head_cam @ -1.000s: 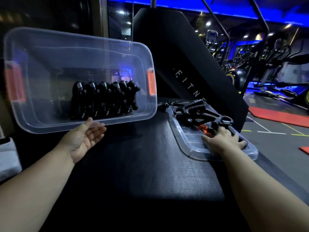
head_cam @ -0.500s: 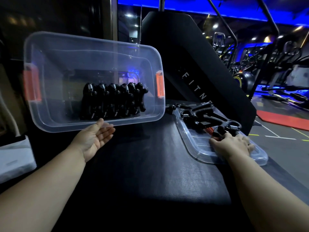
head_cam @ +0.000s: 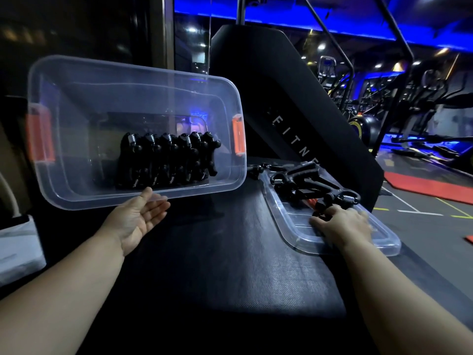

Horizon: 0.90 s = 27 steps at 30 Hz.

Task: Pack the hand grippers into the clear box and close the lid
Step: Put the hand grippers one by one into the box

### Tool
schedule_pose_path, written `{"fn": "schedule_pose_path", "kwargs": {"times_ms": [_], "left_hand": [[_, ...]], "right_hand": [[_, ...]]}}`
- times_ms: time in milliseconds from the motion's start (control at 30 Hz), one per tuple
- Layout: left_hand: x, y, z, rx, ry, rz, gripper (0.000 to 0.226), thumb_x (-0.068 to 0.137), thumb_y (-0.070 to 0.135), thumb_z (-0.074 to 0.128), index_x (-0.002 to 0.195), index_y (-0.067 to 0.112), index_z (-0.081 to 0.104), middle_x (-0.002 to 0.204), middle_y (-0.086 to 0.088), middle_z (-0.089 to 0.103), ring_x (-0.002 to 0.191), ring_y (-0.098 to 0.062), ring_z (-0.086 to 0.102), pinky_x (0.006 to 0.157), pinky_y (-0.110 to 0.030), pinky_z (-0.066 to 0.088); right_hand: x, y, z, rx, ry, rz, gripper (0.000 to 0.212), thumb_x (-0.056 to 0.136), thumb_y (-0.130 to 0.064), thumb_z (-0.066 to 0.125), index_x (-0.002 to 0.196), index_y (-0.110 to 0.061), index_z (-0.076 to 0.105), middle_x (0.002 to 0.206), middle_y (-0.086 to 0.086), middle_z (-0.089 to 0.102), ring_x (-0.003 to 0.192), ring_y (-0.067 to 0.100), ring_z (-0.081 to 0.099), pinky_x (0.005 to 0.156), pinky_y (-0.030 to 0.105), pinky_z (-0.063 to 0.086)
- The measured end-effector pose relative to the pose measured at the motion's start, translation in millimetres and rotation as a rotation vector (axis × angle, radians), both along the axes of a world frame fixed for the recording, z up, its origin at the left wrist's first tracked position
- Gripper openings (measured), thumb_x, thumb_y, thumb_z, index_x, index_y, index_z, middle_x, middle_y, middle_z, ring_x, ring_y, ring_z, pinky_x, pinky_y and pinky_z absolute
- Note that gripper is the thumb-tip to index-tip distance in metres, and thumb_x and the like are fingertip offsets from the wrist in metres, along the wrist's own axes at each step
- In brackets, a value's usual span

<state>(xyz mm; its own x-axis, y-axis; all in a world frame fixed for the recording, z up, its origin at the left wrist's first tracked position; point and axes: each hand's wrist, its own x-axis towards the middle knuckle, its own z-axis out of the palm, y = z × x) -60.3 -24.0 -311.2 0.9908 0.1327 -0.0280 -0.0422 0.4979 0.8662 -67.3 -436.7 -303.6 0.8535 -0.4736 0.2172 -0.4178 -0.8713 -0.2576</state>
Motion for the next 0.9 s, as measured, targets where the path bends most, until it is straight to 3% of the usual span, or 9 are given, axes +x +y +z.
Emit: {"fn": "schedule_pose_path", "kwargs": {"times_ms": [67,133,200,300,533,800,900], "left_hand": [[0,0,0,0.026,0.009,0.011,0.024,0.095,0.031,0.053,0.083,0.011,0.061,0.084,-0.002,0.072,0.074,-0.01,0.071,0.073,-0.025,0.051],[0,-1,0,0.08,0.033,0.05,0.023,0.094,0.033,0.056,0.085,0.013,0.061,0.088,-0.002,0.068,0.069,-0.007,0.063,0.058,-0.016,0.049],[1,-1,-1,0.111,0.05,0.101,0.022,0.092,0.033,0.059,0.087,0.012,0.061,0.084,-0.001,0.063,0.059,-0.003,0.049,0.044,-0.01,0.04],[1,-1,-2,0.105,0.051,0.136,0.022,0.091,0.032,0.062,0.087,0.01,0.06,0.077,0.0,0.053,0.048,-0.001,0.039,0.037,-0.01,0.03],[3,-1,-5,0.166,0.081,0.216,0.024,0.087,0.035,0.067,0.089,0.013,0.057,0.068,0.004,0.04,0.046,-0.004,0.028,0.035,-0.012,0.027],[4,-4,-6,0.208,0.088,0.3,0.028,0.084,0.037,0.07,0.079,0.02,0.049,0.044,0.012,0.033,0.036,-0.004,0.026,0.04,-0.017,0.029],[5,-4,-7,0.225,0.081,0.307,0.03,0.083,0.039,0.07,0.078,0.02,0.049,0.046,0.011,0.033,0.036,-0.004,0.026,0.044,-0.018,0.029]], "right_hand": [[2,-1,0,0.003,-0.021,0.037,0.05,0.076,-0.066,0.059,0.111,-0.031,0.064,0.112,0.008,0.059,0.117,0.032,0.037,0.093,0.039,0.042],[3,-1,0,-0.005,-0.028,0.058,0.048,0.077,-0.065,0.06,0.108,-0.029,0.066,0.11,0.009,0.061,0.115,0.033,0.039,0.092,0.038,0.042],[4,-1,0,0.002,-0.027,0.061,0.045,0.077,-0.063,0.061,0.105,-0.028,0.066,0.11,0.009,0.061,0.114,0.033,0.039,0.09,0.038,0.042],[6,2,0,0.022,-0.019,0.057,0.041,0.078,-0.063,0.06,0.101,-0.03,0.065,0.109,0.009,0.06,0.116,0.033,0.036,0.089,0.039,0.043],[10,21,4,0.049,-0.036,0.042,0.036,0.077,-0.065,0.059,0.078,-0.028,0.058,0.099,0.006,0.06,0.115,0.03,0.038,0.087,0.04,0.045],[2,37,8,0.049,0.023,0.076,0.041,0.075,-0.068,0.057,0.091,-0.031,0.063,0.102,0.002,0.065,0.114,0.03,0.042,0.085,0.039,0.043],[0,41,7,0.043,0.04,0.099,0.05,0.069,-0.073,0.051,0.092,-0.031,0.063,0.099,0.001,0.066,0.111,0.029,0.049,0.085,0.043,0.043]]}}
